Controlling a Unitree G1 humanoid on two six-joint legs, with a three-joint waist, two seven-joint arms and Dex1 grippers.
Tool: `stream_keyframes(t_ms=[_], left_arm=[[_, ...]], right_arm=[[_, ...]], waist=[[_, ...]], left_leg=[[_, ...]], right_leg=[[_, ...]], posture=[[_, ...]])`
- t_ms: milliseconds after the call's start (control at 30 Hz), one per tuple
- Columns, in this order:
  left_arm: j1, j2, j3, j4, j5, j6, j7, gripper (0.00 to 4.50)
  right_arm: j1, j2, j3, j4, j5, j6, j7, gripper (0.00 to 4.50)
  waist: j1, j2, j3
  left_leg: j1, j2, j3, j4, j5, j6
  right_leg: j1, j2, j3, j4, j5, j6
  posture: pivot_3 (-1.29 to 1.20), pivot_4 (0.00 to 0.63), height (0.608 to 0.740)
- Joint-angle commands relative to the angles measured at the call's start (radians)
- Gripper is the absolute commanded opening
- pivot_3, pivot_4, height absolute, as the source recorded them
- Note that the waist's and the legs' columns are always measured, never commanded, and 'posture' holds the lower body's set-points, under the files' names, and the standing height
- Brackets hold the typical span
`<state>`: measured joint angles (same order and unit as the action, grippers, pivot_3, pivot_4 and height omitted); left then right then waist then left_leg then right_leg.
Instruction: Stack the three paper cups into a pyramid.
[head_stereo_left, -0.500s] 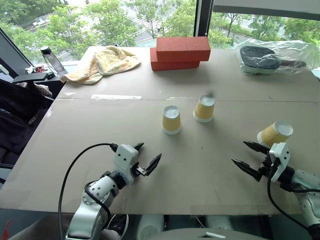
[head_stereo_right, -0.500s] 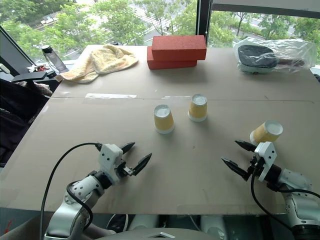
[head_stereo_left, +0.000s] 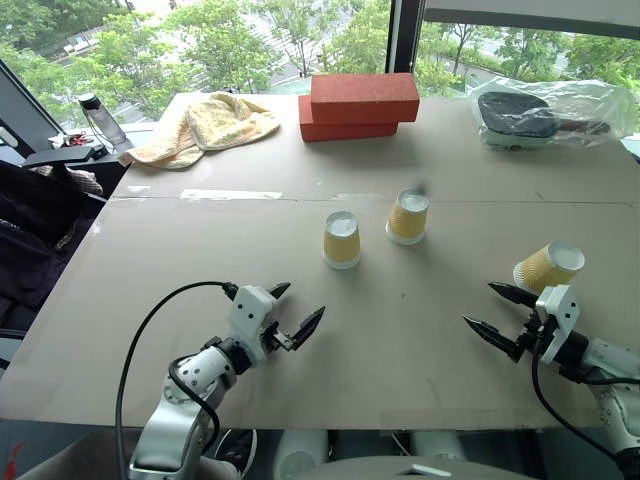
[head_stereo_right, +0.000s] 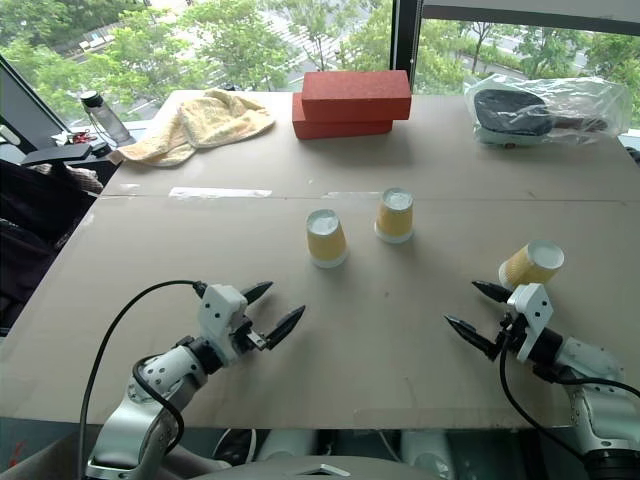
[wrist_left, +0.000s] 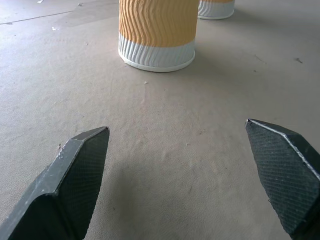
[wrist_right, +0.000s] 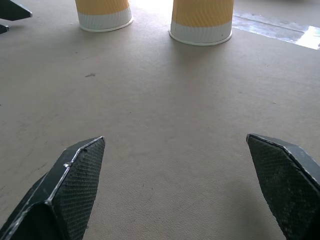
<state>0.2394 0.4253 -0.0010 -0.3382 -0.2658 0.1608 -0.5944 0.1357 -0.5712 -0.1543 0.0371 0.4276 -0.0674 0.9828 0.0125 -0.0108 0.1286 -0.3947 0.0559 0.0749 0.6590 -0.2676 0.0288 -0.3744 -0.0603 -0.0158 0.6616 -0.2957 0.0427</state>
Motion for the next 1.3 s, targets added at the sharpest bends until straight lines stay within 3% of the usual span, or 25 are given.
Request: stream_keyframes(t_ms=[33,233,433,800,1033,1300], left_arm=[[-0.003,-0.004,0.001,-0.01,0.002,-0.022,-0.001,4.45],[-0.028,-0.019,0.024,-0.023,-0.028,-0.044,-0.005,4.45],[-0.176,-0.002,0.046,-0.019,-0.076,-0.057,-0.052,4.45],[-0.467,-0.026,-0.059,0.243,0.01,-0.077,-0.095,4.45],[-0.577,-0.056,-0.097,0.435,0.055,-0.157,-0.136,4.45],[-0.621,-0.103,-0.107,0.513,0.049,-0.213,-0.188,4.45]], right_arm=[[-0.016,-0.007,-0.024,-0.016,0.009,-0.005,0.001,4.5],[-0.014,-0.016,-0.024,-0.034,0.026,-0.014,0.039,4.5],[-0.003,-0.026,-0.031,-0.209,0.227,0.125,0.137,4.5],[-0.07,-0.007,-0.008,-0.323,0.246,0.204,0.1,4.5],[-0.045,0.027,-0.006,-0.347,0.238,0.19,0.088,4.5],[-0.009,0.07,0.0,-0.383,0.235,0.171,0.066,4.5]], waist=[[0.0,0.0,0.0],[0.001,0.0,0.0],[0.001,0.0,0.0],[0.002,-0.001,0.001],[0.002,-0.001,0.001],[0.001,-0.001,0.001]], left_leg=[[0.0,0.0,0.0,0.0,0.0,0.0],[0.0,0.0,0.0,0.0,0.0,0.0],[0.0,0.0,-0.001,0.0,0.0,0.0],[-0.001,-0.001,-0.001,0.001,0.0,0.0],[-0.001,-0.001,0.0,0.002,0.0,0.0],[-0.002,-0.001,0.0,0.003,0.0,0.0]], right_leg=[[0.0,0.0,0.0,0.0,0.0,0.0],[0.0,0.0,0.0,0.0,0.0,0.0],[0.0,0.0,-0.001,0.001,0.0,0.0],[0.0,0.003,-0.001,0.0,0.0,0.0],[0.0,0.005,-0.002,0.0,0.0,0.001],[-0.001,0.005,-0.003,0.001,0.0,0.001]], posture=[[0.0,0.15,0.73],[0.0,0.15,0.73],[0.0,0.15,0.73],[0.0,0.15,0.73],[0.0,0.15,0.73],[0.0,0.15,0.73]])
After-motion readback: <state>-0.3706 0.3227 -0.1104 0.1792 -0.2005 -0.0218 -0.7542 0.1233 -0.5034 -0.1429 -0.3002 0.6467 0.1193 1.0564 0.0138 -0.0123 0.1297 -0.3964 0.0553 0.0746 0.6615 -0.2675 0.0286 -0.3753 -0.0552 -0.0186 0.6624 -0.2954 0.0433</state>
